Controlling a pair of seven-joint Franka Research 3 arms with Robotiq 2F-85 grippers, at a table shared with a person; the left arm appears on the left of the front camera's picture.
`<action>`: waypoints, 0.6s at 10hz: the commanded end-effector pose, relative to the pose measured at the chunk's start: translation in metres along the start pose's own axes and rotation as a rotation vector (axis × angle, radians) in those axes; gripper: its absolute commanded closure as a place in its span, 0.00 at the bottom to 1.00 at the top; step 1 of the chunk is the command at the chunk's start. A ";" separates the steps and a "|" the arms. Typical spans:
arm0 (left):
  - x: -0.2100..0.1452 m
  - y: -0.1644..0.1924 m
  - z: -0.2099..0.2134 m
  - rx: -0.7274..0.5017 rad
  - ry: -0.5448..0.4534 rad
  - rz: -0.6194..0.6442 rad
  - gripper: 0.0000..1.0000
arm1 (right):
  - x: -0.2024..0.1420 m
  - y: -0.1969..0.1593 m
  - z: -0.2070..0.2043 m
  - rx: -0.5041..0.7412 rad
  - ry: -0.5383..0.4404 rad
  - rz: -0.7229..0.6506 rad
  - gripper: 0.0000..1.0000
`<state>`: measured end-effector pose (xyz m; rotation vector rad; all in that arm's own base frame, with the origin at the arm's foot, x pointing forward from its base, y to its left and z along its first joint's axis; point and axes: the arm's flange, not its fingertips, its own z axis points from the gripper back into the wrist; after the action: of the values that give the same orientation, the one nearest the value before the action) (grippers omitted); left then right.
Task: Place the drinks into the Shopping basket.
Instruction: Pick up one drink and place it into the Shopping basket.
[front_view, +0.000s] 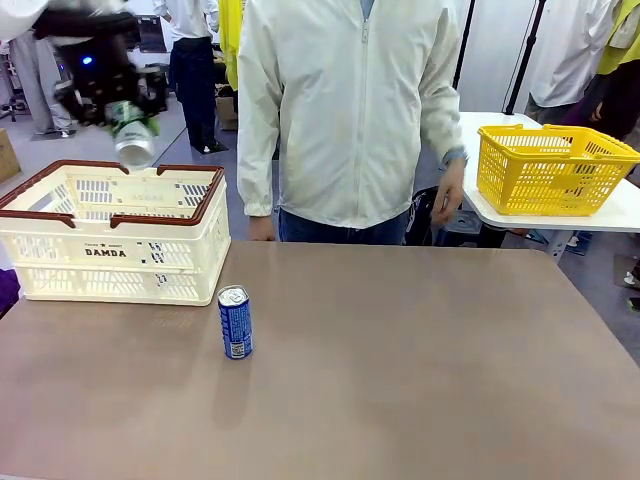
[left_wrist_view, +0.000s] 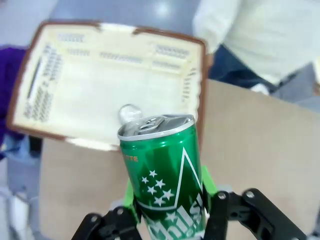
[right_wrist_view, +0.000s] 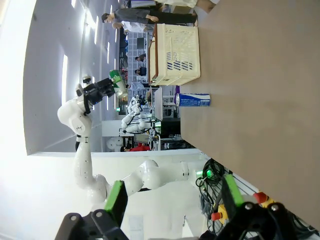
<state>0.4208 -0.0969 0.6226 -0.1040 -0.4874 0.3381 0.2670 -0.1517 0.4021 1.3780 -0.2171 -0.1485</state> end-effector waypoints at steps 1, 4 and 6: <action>-0.004 -0.028 0.012 -0.013 -0.009 -0.099 1.00 | 0.001 0.006 0.001 0.002 0.008 -0.014 0.00; -0.005 -0.007 -0.001 0.004 0.001 -0.030 1.00 | 0.001 0.006 0.001 0.002 0.008 -0.014 0.00; 0.058 -0.030 -0.031 -0.034 -0.021 -0.356 1.00 | 0.001 0.006 0.001 0.002 0.008 -0.014 0.00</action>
<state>0.4482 -0.1165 0.6190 -0.0554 -0.5011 0.1531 0.2668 -0.1519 0.4022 1.3781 -0.2176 -0.1488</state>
